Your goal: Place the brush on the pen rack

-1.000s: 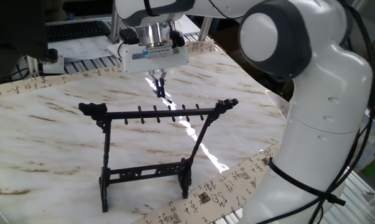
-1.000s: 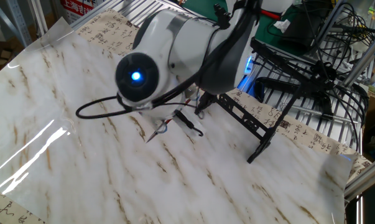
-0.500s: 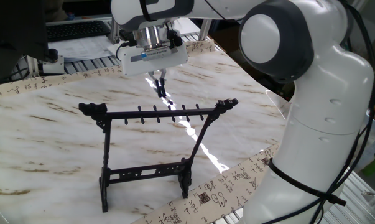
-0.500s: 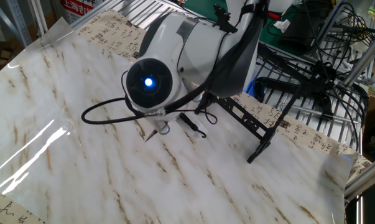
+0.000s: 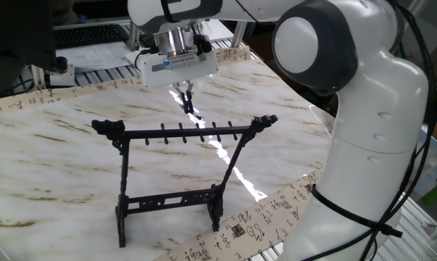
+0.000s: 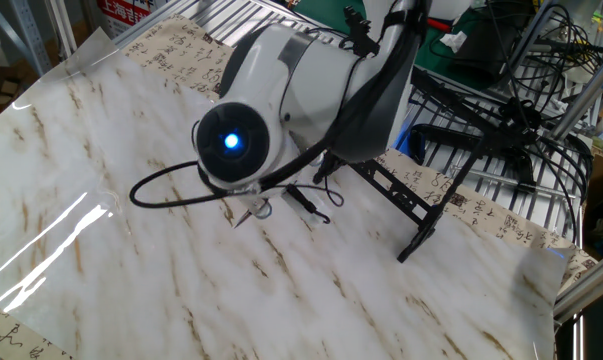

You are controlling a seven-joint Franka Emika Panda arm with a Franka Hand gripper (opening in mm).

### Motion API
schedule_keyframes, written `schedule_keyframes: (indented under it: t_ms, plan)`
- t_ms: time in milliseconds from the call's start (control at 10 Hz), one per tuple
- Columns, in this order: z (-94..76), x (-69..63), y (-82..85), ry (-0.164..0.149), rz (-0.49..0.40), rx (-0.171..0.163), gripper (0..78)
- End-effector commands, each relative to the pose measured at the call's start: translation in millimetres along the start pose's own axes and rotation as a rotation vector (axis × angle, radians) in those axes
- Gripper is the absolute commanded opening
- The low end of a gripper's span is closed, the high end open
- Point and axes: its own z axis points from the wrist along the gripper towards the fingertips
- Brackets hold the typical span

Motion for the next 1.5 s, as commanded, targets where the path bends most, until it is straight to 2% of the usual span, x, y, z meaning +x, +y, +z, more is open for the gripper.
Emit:
schedule_keyframes:
  t_ms: [100,200,300,400,800,1500]
  plan:
    - [5.0,13.7,-3.7,0.014,0.013,-0.054,1.1]
    - [5.8,17.1,-4.1,0.011,0.017,-0.058,1.1]
    - [4.1,27.6,-5.0,0.016,0.026,-0.059,1.1]
    - [3.1,31.0,-4.9,0.024,0.03,-0.063,1.1]
    - [-4.0,63.5,-14.1,0.064,0.017,-0.066,1.1]
    - [-8.7,81.1,-27.1,0.069,-0.041,-0.073,1.1]
